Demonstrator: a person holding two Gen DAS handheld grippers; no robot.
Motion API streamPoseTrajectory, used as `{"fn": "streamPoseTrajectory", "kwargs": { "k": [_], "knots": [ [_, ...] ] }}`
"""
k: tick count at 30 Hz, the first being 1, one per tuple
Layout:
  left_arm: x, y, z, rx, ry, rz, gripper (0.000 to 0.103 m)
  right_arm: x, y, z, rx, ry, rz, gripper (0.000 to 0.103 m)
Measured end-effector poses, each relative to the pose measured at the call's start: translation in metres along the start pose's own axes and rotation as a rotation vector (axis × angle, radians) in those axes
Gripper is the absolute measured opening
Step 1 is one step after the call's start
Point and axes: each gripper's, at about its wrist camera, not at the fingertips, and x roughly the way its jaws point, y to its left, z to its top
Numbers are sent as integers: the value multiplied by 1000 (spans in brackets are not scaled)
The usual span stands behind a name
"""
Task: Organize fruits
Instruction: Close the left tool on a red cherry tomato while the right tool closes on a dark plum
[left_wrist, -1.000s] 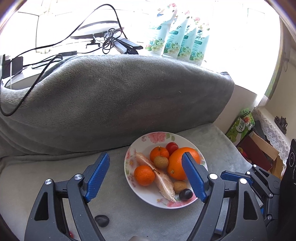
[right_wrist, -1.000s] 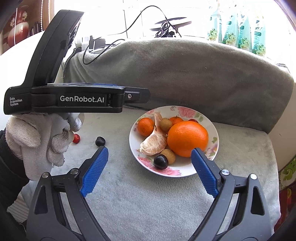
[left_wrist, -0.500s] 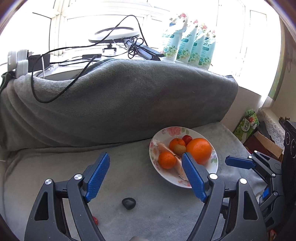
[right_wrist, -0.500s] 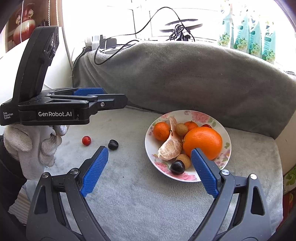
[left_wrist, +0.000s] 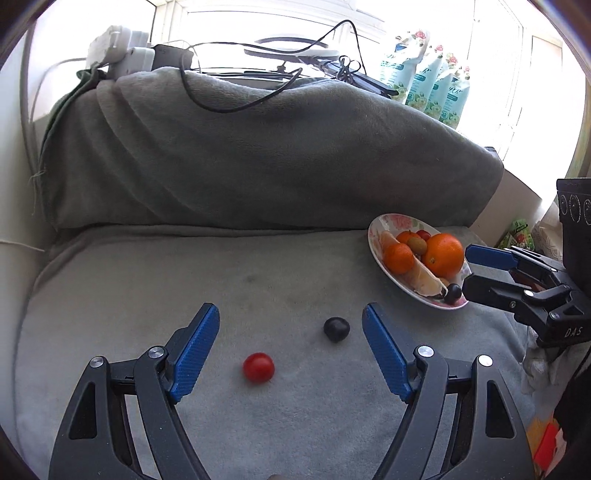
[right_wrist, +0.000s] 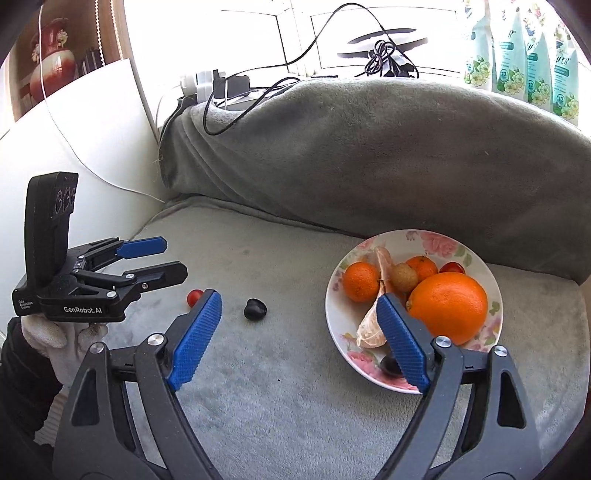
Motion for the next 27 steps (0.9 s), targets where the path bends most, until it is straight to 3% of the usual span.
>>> {"fn": "streamPoseTrajectory", "kwargs": {
  "k": [3,7,15,21,27],
  "knots": [
    [0,7,-12,-11,20,4,75,11,6,2,-8,21,18,77],
    [4,11,-22,-18,41,-8,63,24,17,2,-40,51,33,63],
    [14,13,-29,-24,73,-26,49,52,37,-2,-83,116,37,45],
    [24,18,-30,-36,97,-18,45,77,42,-6,-90,173,32,37],
    [29,22,-33,-39,113,-21,42,100,46,-10,-101,217,17,36]
  ]
}}
